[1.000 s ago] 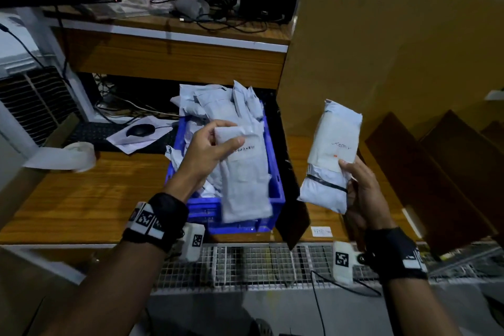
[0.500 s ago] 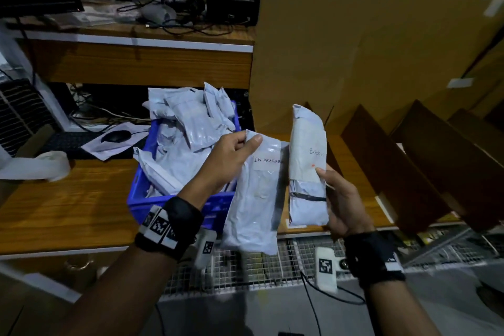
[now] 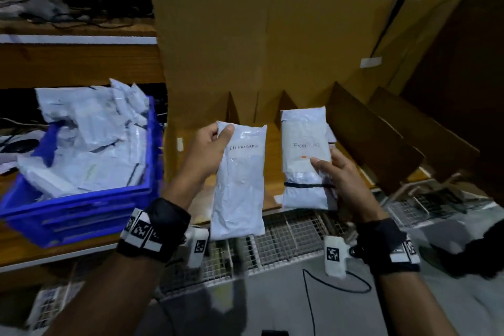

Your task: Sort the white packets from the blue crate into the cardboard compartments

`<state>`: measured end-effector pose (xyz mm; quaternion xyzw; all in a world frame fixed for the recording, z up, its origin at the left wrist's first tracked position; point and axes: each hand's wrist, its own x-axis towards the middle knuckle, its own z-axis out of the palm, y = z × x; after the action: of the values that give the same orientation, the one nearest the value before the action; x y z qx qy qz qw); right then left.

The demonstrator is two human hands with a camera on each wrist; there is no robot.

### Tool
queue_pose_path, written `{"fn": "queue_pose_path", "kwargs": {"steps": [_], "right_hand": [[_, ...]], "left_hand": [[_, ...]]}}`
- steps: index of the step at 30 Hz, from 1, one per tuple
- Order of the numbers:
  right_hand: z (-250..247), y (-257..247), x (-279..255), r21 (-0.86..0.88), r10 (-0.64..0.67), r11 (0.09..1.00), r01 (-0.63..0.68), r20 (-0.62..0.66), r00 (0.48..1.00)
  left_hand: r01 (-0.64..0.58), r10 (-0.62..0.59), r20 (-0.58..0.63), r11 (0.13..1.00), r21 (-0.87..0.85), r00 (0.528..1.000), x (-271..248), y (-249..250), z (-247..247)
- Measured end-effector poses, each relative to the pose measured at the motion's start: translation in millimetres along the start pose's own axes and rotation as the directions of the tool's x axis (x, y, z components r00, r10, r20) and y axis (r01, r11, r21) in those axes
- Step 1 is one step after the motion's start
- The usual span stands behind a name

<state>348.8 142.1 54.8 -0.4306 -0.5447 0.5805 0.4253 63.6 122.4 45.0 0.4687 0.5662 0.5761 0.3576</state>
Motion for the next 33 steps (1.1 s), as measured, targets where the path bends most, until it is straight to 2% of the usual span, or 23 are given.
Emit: {"fn": "queue_pose_path", "kwargs": {"steps": [4,7,11,15,19,24,27,30,33], "right_hand": [[-60.1,-14.9,-7.3,-0.025,-0.003,1.000,0.002,-0.059,0.998],[-101.9,-16.0,4.5,-0.082,-0.017,0.997,0.002,-0.186,0.982],[-150.7,-11.4,32.7,-0.110,-0.011,0.994,-0.027,-0.332,0.943],[-194.6,-4.0,73.6,-0.148,-0.019,0.988,-0.034,-0.343,0.939],[-234.1,4.8,132.8,-0.205,-0.018,0.977,-0.053,-0.329,0.944],[-269.1,9.8,221.7,-0.293,0.044,0.949,-0.119,-0.248,0.968],[-278.7,17.2,275.3,-0.294,0.074,0.946,-0.140,-0.224,0.972],[-277.9,32.4,316.1,-0.272,0.141,0.943,-0.191,-0.192,0.971],[-275.1,50.6,353.3,-0.237,0.215,0.939,-0.249,-0.160,0.963]], "left_hand": [[-0.073,0.073,0.001,0.995,0.066,0.997,23.6,12.6,65.3],[-0.152,0.169,-0.067,0.965,0.216,0.983,68.9,26.9,113.1],[-0.185,0.239,-0.175,0.942,0.281,0.955,127.7,55.0,174.9],[-0.073,0.198,-0.255,0.900,0.429,0.946,189.7,34.9,209.6],[0.084,0.100,-0.324,0.857,0.508,0.941,251.6,-20.1,228.3],[0.257,-0.036,-0.422,0.839,0.480,0.906,318.9,-97.0,234.5],[0.352,-0.140,-0.480,0.852,0.387,0.866,357.0,-140.6,231.9],[0.478,-0.255,-0.559,0.826,0.299,0.789,376.5,-171.2,227.9],[0.546,-0.324,-0.620,0.812,0.204,0.714,393.0,-201.7,222.5]]}}
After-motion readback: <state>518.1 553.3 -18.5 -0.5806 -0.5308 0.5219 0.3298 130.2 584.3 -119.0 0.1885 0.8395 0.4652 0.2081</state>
